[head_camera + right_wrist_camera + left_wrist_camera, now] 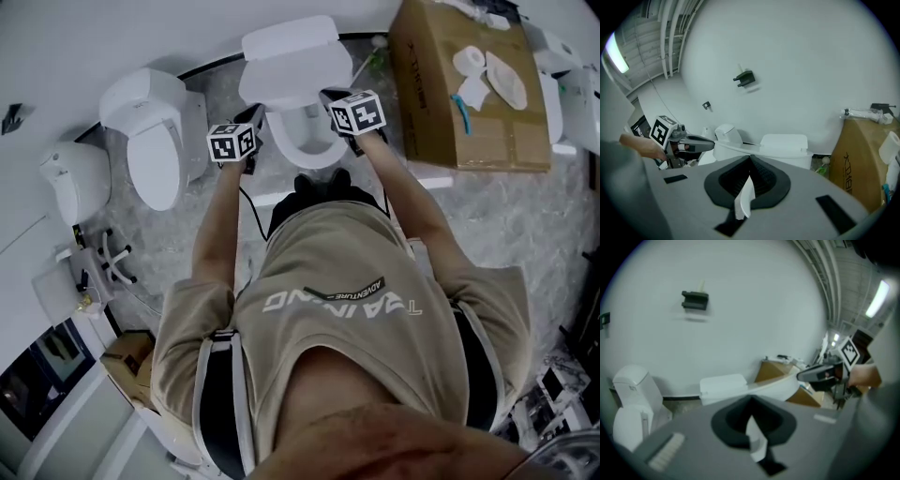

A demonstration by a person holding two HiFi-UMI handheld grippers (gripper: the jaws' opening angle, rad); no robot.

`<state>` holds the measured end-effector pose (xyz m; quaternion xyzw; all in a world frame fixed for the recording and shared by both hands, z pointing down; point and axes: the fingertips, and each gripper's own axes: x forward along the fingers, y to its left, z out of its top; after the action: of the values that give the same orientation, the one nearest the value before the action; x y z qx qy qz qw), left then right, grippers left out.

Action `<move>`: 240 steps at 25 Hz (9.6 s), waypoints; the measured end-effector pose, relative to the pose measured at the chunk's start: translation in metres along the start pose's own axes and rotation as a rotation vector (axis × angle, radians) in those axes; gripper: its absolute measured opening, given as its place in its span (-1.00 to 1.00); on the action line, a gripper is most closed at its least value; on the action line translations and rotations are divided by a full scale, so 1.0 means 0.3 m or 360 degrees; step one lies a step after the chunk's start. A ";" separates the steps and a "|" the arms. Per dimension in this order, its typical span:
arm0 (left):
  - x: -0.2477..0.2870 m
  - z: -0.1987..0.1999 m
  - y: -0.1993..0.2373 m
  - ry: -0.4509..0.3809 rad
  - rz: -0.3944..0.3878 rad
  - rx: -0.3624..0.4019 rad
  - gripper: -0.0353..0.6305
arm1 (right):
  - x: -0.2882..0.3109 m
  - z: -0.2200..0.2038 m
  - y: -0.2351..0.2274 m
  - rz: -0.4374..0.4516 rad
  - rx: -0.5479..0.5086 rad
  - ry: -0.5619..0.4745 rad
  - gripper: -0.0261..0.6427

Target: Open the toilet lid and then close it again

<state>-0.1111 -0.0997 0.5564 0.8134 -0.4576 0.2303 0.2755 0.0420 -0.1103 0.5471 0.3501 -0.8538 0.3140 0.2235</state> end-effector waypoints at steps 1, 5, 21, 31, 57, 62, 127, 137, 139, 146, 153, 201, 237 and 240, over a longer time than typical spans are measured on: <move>0.001 0.021 0.006 -0.0011 0.0013 -0.0005 -0.88 | 0.000 0.024 -0.003 -0.0011 -0.0017 -0.0008 -0.89; 0.009 0.111 0.026 -0.0057 0.0063 -0.0013 -0.88 | -0.006 0.125 -0.020 -0.0058 -0.0082 -0.0038 -0.89; 0.077 0.442 0.160 -0.0069 0.0123 0.0052 -0.88 | 0.070 0.474 -0.103 -0.0188 -0.0154 -0.0157 -0.89; 0.157 0.642 0.253 -0.0091 0.0074 0.0155 -0.89 | 0.148 0.690 -0.187 -0.0333 -0.0134 -0.0150 -0.89; 0.422 1.004 0.504 -0.0069 0.0143 0.0126 -0.89 | 0.370 1.068 -0.411 -0.0294 -0.0072 -0.0127 -0.89; 0.473 1.047 0.557 -0.0047 0.0171 0.0133 -0.89 | 0.425 1.121 -0.448 -0.0265 -0.0083 -0.0092 -0.89; 0.077 0.417 0.113 0.0367 -0.0384 0.0289 -0.88 | 0.203 0.492 -0.091 -0.0045 -0.0198 0.0352 -0.89; 0.038 0.199 0.019 0.0486 -0.0463 0.0240 -0.88 | 0.156 0.231 -0.047 -0.0042 -0.0108 0.0507 -0.89; 0.030 0.165 0.008 0.0503 -0.0493 0.0226 -0.88 | 0.152 0.189 -0.038 -0.0049 -0.0104 0.0538 -0.89; 0.018 -0.002 -0.051 0.0622 -0.0568 0.0125 -0.88 | 0.140 0.004 -0.022 -0.0040 -0.0011 0.0665 -0.89; 0.031 -0.222 -0.100 0.0913 -0.0570 0.0033 -0.88 | 0.150 -0.220 -0.007 0.0027 0.0158 0.0784 -0.89; 0.390 -1.063 -0.005 0.1184 0.0085 -0.0434 -0.88 | 0.421 -1.114 -0.112 -0.0248 0.0570 0.1114 -0.89; 0.324 -0.972 -0.046 0.1131 0.0131 -0.0415 -0.88 | 0.326 -1.110 -0.049 -0.0240 0.0590 0.1070 -0.89; 0.268 -0.898 -0.053 0.1080 0.0144 -0.0404 -0.88 | 0.303 -0.999 -0.016 -0.0232 0.0661 0.0947 -0.89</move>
<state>-0.0921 0.0350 0.8032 0.6290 -0.4007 0.4402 0.4999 0.0344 0.0531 0.8143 0.3411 -0.6423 0.5520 0.4078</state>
